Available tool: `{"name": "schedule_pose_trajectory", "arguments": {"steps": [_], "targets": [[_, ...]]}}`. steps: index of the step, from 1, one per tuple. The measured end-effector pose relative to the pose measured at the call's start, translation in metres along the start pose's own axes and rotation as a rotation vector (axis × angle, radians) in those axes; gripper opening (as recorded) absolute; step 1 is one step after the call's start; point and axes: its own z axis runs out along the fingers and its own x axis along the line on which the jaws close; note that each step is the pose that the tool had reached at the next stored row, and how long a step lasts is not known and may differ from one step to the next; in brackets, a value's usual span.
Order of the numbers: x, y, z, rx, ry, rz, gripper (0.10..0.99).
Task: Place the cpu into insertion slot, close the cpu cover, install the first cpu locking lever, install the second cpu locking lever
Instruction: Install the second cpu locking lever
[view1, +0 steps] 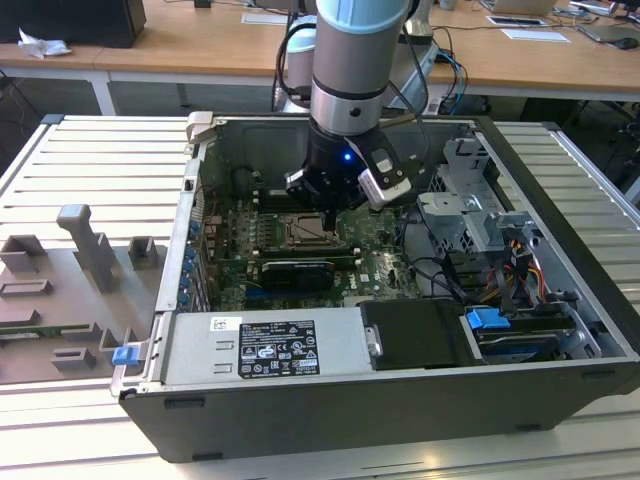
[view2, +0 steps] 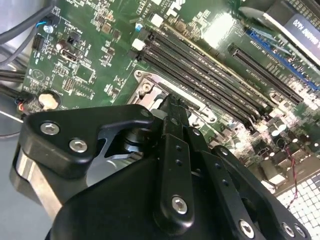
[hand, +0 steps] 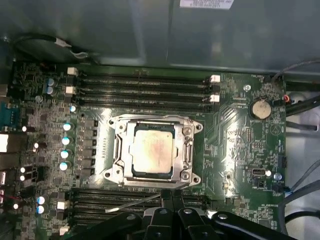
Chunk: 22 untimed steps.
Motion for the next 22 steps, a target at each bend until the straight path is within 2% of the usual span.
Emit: {"name": "schedule_pose_trajectory", "arguments": {"steps": [6,7,8,9,16,18,19,21,22], "targets": [[0.0003,-0.005,-0.0003,-0.001,0.0001,0.0,0.106],[0.0005,-0.0072,-0.0005,-0.014,-0.0005,0.0,0.106],[0.0007,-0.01,-0.0007,-0.042,-0.002,0.0,0.106],[0.0008,-0.0113,-0.0008,-0.052,-0.0025,0.0,0.106],[0.0021,-0.0231,-0.0014,-0.06,-0.0028,0.0,0.106],[0.0046,-0.0265,-0.0016,-0.063,-0.003,0.0,0.106],[0.0069,-0.0268,-0.0016,-0.065,-0.0031,0.0,0.106],[0.0202,-0.0263,-0.0011,-0.07,-0.0034,0.0,0.106],[0.0235,-0.0261,-0.0009,-0.072,-0.0034,0.0,0.106]]}}
